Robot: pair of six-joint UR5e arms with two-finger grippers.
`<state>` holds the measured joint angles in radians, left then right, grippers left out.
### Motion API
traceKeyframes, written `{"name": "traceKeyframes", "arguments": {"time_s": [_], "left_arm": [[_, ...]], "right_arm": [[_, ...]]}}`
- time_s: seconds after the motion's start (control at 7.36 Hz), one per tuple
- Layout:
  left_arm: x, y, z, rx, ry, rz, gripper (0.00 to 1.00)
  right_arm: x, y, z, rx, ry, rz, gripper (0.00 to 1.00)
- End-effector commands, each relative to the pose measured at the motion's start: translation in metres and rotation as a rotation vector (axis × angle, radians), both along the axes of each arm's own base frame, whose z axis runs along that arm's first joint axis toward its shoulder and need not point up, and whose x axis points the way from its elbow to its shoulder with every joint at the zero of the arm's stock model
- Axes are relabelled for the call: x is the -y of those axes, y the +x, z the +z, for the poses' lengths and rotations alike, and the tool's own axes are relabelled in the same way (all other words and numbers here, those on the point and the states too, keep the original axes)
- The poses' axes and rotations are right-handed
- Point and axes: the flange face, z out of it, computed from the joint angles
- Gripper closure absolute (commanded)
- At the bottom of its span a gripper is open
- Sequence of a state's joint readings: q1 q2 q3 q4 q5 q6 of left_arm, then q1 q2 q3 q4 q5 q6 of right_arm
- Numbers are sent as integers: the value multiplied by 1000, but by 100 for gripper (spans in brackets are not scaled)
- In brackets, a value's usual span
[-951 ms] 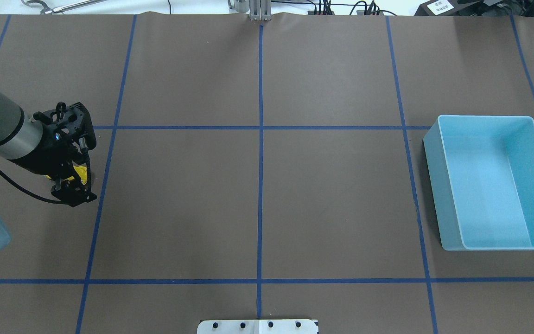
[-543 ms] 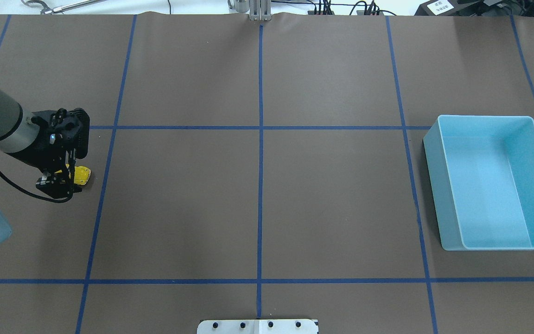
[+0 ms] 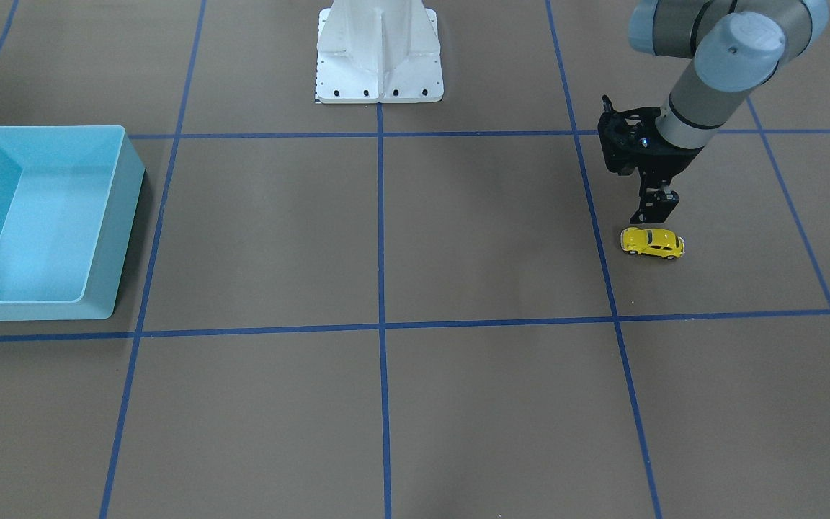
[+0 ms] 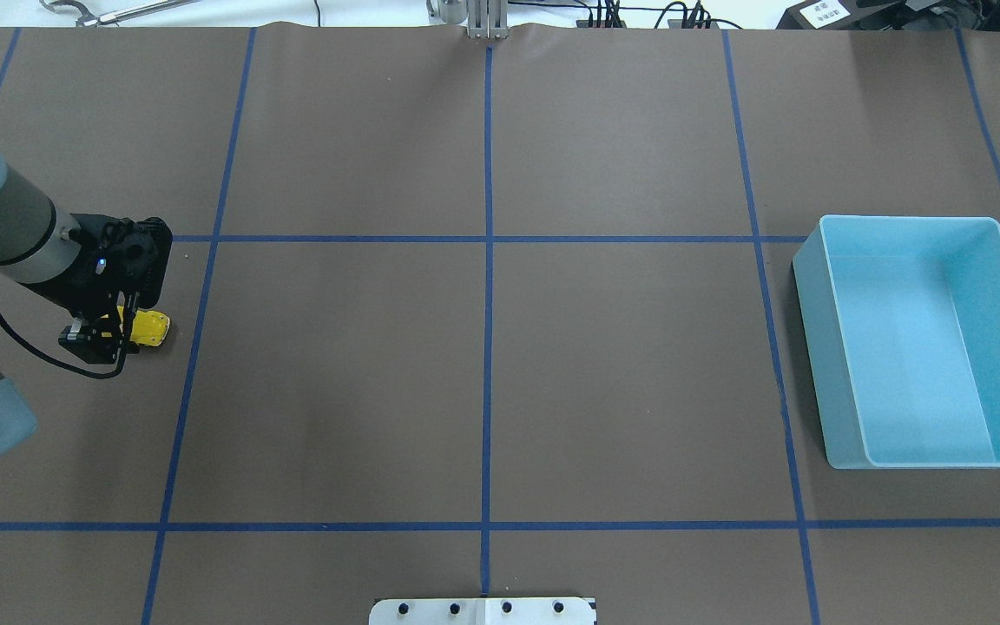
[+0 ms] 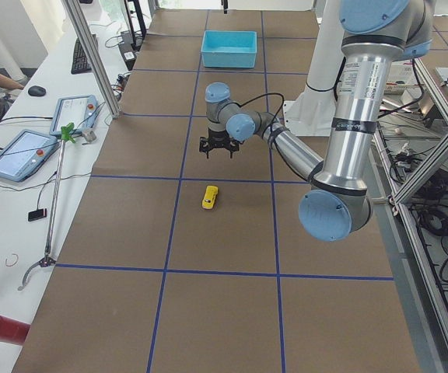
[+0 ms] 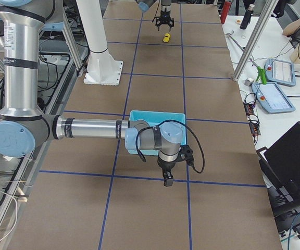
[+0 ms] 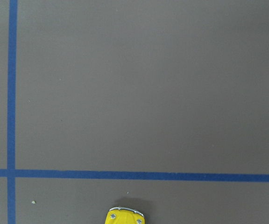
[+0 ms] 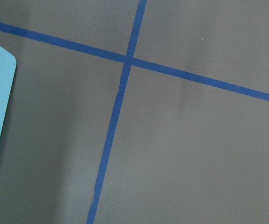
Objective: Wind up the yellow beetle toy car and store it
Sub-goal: 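Press the held car down onto the table with the left gripper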
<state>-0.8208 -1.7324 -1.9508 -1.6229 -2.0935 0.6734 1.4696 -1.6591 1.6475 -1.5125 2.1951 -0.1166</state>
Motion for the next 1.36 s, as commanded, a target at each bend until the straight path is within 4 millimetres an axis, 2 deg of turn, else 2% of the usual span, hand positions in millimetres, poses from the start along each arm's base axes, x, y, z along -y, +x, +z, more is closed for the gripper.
{"name": "traceKeyframes", "arguments": {"time_s": [0.0, 0.14, 0.27, 0.41, 0.68, 0.95, 1.09, 1.22], "left_arm": [[6, -1, 15, 22, -7, 6, 0], [22, -18, 27, 35, -31, -33, 0], [25, -18, 32, 34, -40, -36, 0], [15, -4, 29, 15, -45, 3, 0], [14, 6, 37, 19, -42, 19, 0], [34, 25, 31, 41, 63, 157, 0], [33, 23, 29, 68, 43, 169, 0], [36, 29, 26, 108, 62, 167, 0]], "right_arm": [[-1, 0, 1, 0, -2, 0, 0], [-1, 0, 1, 0, -2, 0, 0], [-1, 0, 1, 0, -2, 0, 0], [-2, 0, 2, 0, -4, 0, 0], [-3, 0, 2, -1, -6, 1, 0], [-3, 0, 2, -1, -5, 0, 0], [-3, 0, 2, 0, -5, 1, 0], [-3, 0, 2, 0, -5, 1, 0]]}}
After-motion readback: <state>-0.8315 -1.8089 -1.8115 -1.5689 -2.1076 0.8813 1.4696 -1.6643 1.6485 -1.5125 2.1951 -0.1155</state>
